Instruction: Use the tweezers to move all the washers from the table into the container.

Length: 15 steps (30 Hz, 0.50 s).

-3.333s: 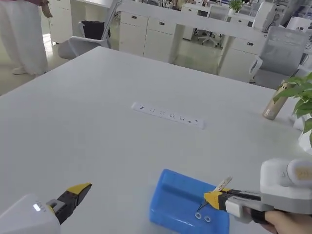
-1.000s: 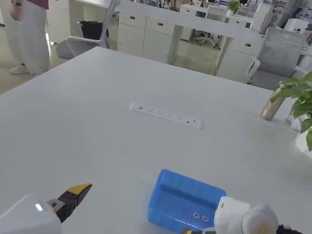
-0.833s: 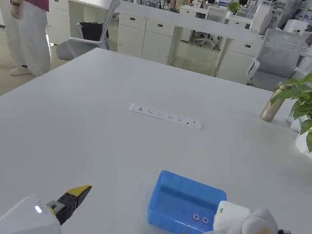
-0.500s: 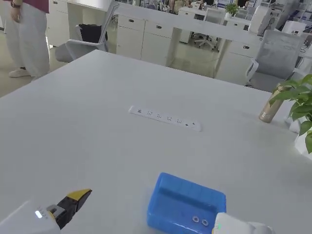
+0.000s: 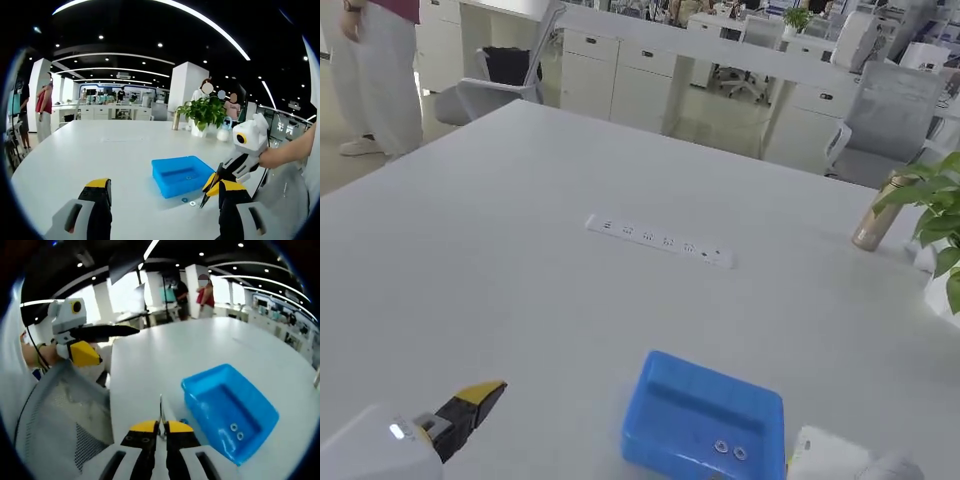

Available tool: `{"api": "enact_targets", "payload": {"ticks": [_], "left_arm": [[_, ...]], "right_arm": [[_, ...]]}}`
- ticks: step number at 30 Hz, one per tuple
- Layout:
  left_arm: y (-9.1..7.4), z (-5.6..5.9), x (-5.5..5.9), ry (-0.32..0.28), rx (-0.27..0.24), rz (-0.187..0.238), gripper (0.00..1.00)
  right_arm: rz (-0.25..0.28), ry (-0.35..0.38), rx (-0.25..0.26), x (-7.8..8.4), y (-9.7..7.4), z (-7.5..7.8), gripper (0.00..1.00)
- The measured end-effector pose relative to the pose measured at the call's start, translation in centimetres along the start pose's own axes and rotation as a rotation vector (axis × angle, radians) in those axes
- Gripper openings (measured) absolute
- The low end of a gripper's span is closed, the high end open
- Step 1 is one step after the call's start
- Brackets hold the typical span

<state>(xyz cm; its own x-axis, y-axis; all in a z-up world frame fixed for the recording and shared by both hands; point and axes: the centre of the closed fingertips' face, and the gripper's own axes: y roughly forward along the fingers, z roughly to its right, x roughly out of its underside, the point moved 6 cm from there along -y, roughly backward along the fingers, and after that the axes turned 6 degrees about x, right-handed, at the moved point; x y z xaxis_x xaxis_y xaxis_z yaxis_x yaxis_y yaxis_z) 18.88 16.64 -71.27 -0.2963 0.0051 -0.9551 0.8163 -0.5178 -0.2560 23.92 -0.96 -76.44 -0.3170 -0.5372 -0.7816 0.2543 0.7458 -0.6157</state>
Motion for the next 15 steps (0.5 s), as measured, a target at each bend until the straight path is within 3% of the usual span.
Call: {"api": "enact_targets", "payload": {"ticks": [8, 15], "left_arm": [[0.0, 0.0, 0.0, 0.002, 0.001, -0.003, 0.9], [0.0, 0.0, 0.0, 0.001, 0.003, -0.001, 0.9]], "right_arm": [[0.076, 0.007, 0.041, -3.3, -2.4, 1.6, 0.03], [0.175, 0.147, 0.099, -5.5, -3.4, 4.6, 0.02]]}}
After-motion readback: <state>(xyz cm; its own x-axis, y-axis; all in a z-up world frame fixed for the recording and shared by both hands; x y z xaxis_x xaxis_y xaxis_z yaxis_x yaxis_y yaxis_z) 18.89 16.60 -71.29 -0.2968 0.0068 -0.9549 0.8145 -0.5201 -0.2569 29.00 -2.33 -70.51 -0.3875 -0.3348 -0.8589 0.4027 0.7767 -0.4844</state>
